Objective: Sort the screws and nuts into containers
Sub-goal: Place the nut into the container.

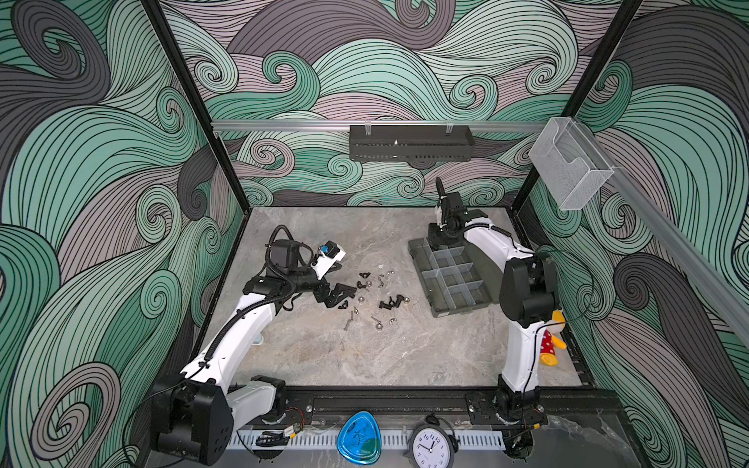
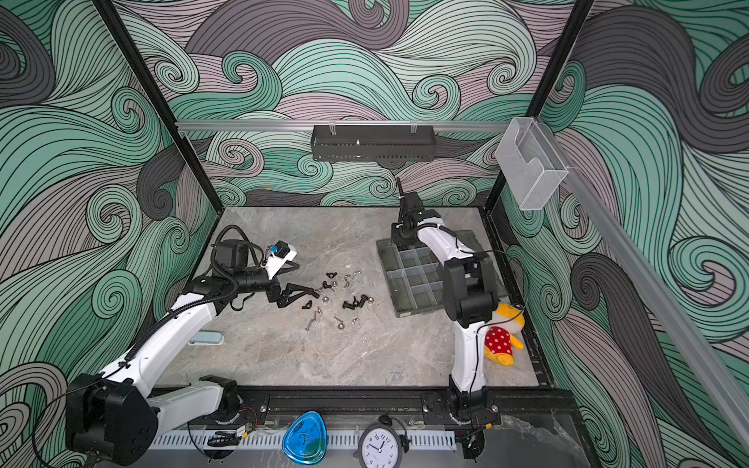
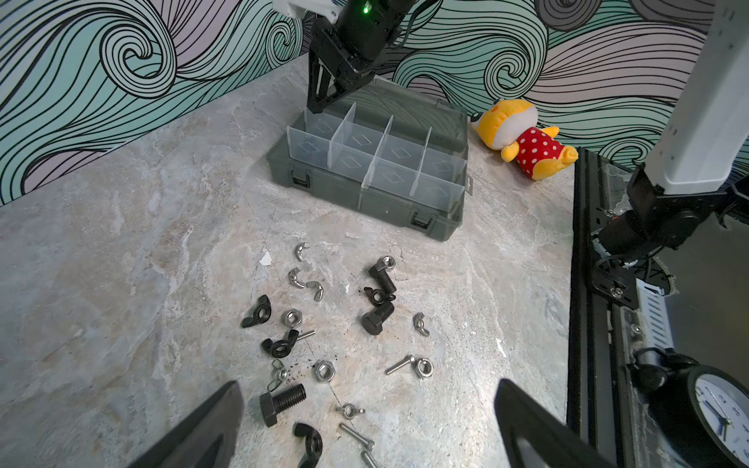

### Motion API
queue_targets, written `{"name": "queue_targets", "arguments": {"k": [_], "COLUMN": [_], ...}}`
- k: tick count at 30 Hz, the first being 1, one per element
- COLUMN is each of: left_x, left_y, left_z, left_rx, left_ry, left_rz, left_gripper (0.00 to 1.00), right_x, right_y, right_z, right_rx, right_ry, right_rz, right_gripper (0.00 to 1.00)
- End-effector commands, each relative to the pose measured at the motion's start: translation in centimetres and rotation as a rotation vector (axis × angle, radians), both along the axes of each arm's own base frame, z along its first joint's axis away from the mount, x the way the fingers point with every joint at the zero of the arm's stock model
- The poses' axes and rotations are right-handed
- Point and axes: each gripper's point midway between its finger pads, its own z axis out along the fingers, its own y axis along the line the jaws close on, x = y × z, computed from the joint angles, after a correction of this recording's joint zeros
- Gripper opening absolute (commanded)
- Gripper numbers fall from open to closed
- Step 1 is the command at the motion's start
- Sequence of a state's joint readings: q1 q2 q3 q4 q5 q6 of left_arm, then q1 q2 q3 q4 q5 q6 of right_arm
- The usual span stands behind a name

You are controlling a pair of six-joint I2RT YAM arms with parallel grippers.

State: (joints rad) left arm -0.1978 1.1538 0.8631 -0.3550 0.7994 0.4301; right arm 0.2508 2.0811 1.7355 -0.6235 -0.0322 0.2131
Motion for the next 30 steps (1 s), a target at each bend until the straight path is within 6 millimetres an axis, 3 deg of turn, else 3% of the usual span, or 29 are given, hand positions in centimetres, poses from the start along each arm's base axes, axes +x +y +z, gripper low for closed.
{"name": "queue_targets", "arguments": {"k": [1, 9, 18, 24, 30], "left_x": [-0.1, -0.2, -0.4, -0.6, -0.6], "left_y": [-0.3, -0.3, -0.4, -0.5, -0.4], "left_z": [0.8, 0.6, 1.0, 1.1, 1.1], "left_rx": [-0.034, -0.032, -0.037, -0.037, -0.03], "left_ry": [-0.01, -0.002, -0.009, -0.014, -0.018], "left_rz": [-0.017, -0.023, -0.029, -0.033, -0.028], "left_gripper": [0.99, 0.98, 0.98, 0.99, 0.99], "right_x": [1.0, 1.3, 0.6, -0.9, -5.5], "right_y": [-1.0, -1.9, -2.6, -1.4, 1.0], "right_z": [-0.5, -2.3, -1.6, 1.0, 4.0], "right_rx": [-0.038, -0.054, -0.085, -0.055, -0.046], "right_ry": [-0.002, 0.03, 0.019, -0.033, -0.099], "right_rz": [0.0, -0.018, -0.023, 0.029, 0.104], "right_gripper": [0.27, 0.3, 0.35, 0.35, 0.4]}}
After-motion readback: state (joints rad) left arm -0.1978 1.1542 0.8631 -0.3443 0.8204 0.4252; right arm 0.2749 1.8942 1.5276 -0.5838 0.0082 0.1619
